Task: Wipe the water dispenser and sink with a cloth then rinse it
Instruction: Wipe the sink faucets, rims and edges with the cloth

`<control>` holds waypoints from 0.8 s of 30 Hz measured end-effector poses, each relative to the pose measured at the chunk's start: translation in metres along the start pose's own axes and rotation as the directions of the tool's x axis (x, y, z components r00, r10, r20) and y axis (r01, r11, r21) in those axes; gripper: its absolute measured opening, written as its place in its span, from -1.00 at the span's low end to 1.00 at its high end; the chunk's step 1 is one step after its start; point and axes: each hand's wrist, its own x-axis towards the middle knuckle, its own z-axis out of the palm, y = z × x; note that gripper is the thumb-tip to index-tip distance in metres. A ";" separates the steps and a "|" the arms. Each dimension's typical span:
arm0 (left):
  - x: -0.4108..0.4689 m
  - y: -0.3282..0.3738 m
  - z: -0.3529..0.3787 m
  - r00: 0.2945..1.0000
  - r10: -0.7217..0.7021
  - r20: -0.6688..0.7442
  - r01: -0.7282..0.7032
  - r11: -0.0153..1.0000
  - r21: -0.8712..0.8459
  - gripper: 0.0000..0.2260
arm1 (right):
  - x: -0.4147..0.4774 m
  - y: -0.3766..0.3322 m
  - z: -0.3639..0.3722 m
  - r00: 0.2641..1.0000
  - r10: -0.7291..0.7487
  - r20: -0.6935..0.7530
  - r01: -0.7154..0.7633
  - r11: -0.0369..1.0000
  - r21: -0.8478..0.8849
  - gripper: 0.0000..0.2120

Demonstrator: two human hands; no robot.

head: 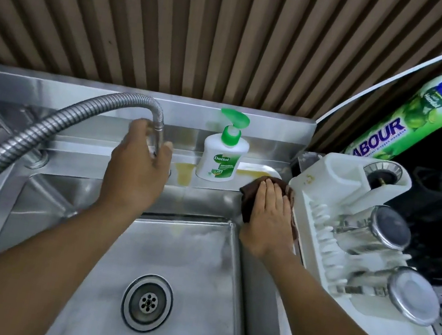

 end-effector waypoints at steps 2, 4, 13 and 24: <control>-0.024 0.009 -0.001 0.991 0.059 -0.119 -0.059 0.998 0.002 -0.61 | -0.009 -0.002 -0.002 0.996 0.042 -0.076 -0.043 0.999 -0.016 -0.11; -0.044 0.021 0.001 0.975 0.165 -0.150 -0.170 0.985 -0.018 -0.60 | -0.019 -0.010 -0.003 0.985 0.136 -0.109 -0.138 0.990 -0.006 -0.14; 0.015 0.061 0.059 0.969 0.065 0.238 -0.110 0.977 0.182 -0.34 | 0.011 -0.047 0.002 0.932 0.359 0.046 -0.362 0.923 0.128 -0.03; 0.020 0.040 0.047 0.943 0.090 0.322 -0.159 0.968 0.196 -0.64 | 0.021 -0.032 0.022 0.960 0.273 -0.064 -0.271 0.962 0.033 -0.29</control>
